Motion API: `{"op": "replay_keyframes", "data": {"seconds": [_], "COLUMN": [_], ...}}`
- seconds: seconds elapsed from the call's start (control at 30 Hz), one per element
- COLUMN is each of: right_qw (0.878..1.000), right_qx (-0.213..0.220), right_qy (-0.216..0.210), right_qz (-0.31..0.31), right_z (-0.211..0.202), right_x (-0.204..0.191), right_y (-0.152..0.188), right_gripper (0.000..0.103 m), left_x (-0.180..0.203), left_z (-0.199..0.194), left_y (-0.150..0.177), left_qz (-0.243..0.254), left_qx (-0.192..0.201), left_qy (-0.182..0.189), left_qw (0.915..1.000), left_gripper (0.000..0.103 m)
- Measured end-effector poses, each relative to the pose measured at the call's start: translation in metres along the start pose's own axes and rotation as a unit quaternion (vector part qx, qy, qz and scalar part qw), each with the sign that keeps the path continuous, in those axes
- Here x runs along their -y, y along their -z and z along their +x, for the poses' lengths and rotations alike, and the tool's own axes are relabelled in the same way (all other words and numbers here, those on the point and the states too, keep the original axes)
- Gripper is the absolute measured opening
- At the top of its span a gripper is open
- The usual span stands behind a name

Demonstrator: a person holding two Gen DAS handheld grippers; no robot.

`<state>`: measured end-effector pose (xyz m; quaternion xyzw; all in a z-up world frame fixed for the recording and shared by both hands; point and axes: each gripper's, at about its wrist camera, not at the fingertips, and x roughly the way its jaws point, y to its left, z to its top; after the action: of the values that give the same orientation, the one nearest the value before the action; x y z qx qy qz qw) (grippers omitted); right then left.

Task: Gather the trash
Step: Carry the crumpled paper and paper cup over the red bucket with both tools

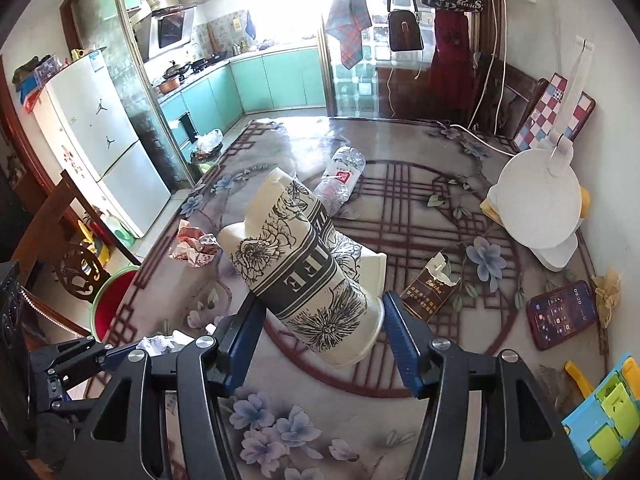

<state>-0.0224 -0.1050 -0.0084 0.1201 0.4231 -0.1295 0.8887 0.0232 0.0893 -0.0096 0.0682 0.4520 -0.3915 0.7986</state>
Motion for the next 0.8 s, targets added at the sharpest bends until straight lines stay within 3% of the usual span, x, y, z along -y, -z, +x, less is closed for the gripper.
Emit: {"op": "replay_keyframes", "data": {"seconds": [0.47, 0.8], "right_qw": [1.0, 1.0], "right_qx": [-0.002, -0.004], "right_qy": [0.008, -0.011], "right_qz": [0.006, -0.018], "right_z": [0.001, 0.01], "right_x": [-0.041, -0.088], "right_y": [-0.009, -0.019], "right_gripper": [0.058, 0.058], "left_x": [-0.063, -0.127], "left_z": [-0.017, -0.041], "left_y": [0.002, 0.004], "left_qz": [-0.036, -0.085], "left_qx": [0.007, 0.033], "left_qy": [-0.009, -0.048], "left_qw": [0.9993, 0.9947], "left_gripper": [0.031, 0.031]}}
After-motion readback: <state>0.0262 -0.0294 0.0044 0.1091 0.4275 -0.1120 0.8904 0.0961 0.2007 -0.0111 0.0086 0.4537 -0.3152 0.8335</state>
